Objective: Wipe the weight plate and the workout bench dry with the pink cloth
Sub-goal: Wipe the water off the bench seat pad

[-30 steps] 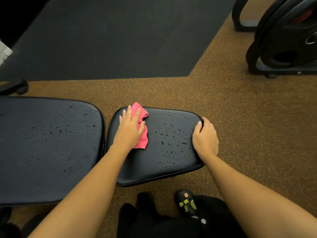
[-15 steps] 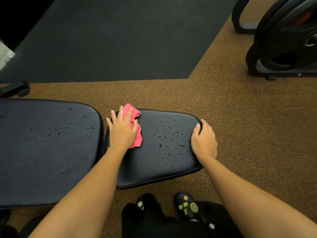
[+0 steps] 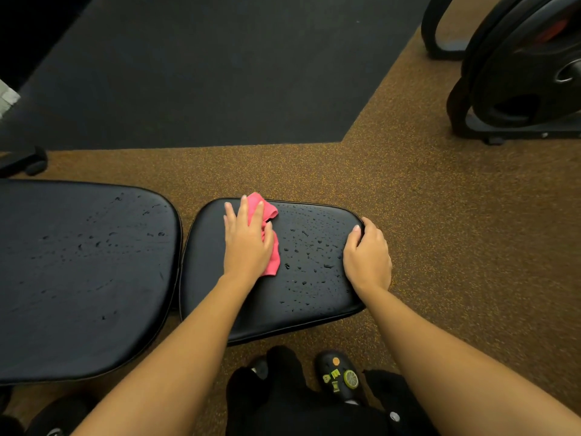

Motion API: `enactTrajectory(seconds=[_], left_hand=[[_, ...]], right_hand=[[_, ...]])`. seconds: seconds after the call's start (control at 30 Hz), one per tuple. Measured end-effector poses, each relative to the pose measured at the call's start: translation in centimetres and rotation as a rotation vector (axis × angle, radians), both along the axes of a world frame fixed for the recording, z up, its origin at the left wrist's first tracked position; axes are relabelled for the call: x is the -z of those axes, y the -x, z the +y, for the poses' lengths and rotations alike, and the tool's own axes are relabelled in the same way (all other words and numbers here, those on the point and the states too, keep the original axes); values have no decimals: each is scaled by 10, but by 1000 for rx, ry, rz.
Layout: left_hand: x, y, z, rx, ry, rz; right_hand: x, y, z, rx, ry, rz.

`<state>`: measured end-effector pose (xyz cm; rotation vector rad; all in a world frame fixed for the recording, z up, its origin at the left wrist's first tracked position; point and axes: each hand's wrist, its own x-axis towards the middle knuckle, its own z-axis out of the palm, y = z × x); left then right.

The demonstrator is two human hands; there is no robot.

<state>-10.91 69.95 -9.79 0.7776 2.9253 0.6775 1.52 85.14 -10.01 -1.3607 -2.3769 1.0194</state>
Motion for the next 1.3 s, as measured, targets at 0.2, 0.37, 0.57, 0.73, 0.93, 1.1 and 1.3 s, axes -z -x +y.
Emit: enactTrajectory(seconds=[0.2,0.37,0.57,0.73,0.93,1.1,1.3], left_hand=[[-1,-24,35,109,-30,3],[0,-39,34,240,11,28],[-6,13,29,123,99,-33],[-5,1,26,59,24,-16],[1,-32,36,195,-6,59],[0,-4,39,301,87,68],[-7,12,49,82,93,24]], right_hand=[[0,0,0,-1,-7,-15],[1,2,0,5,-8,-29],[-1,0,0,2,3,-22],[0,2,-1,7,-2,-20],[0,2,-1,19,-14,-16],[-1,1,-1,15,-7,-15],[2,2,-1,19,-16,-22]])
